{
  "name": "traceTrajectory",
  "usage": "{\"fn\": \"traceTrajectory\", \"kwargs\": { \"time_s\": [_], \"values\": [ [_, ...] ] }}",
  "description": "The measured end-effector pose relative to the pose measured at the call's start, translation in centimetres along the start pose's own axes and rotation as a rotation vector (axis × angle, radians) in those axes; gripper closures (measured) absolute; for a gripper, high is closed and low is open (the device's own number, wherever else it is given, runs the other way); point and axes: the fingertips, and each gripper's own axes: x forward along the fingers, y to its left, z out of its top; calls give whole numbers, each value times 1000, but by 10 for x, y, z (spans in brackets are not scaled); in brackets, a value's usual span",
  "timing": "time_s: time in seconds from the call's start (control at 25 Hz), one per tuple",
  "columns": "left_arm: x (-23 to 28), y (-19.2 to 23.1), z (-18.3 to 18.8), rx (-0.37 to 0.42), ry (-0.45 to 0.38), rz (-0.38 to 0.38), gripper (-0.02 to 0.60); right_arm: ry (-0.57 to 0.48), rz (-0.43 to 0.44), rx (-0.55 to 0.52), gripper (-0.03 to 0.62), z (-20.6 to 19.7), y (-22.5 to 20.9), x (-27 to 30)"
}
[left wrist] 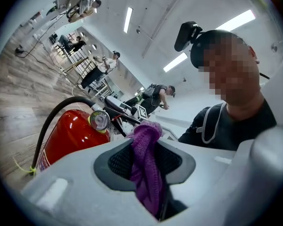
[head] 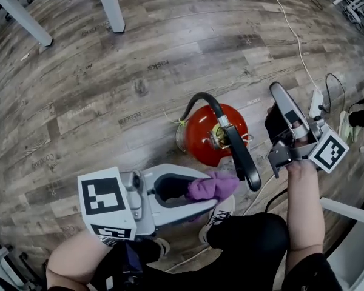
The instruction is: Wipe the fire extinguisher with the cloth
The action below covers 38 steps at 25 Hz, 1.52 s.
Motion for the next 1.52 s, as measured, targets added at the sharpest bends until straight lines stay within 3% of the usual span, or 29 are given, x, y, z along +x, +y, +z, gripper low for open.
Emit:
{"fn": "traceTrajectory", "kwargs": {
  "time_s": [0.08, 0.2, 0.32, 0.48, 0.6, 0.84, 1.04, 1.28, 1.52],
  "values": [
    [-5, -3, 7, -24, -49, 34, 474, 29, -58, -3, 591, 3, 0, -12],
    [-27, -11, 24, -39, -99, 153, 476, 104, -147, 25, 591, 13, 13, -34],
    [-60, -27, 40, -123, -109, 263, 475, 166, -198, 61, 591, 32, 42, -53],
    [-94, -77, 87, -273, -158, 350, 474, 212, -239, 142, 591, 59, 103, -63],
    [-105, -128, 145, -291, -167, 386, 474, 278, -251, 144, 591, 84, 166, -64],
    [-103, -228, 265, -253, -141, 352, 474, 366, -218, 100, 591, 142, 290, -62],
    [-99, -301, 327, -154, -80, 281, 472, 297, -174, 54, 591, 182, 394, -53],
    [-118, -407, 324, -143, 11, 100, 472, 113, -240, 64, 591, 171, 512, -89],
    [-156, -470, 272, -166, 134, 35, 472, 46, -303, 81, 591, 108, 595, -130]
  ]
}}
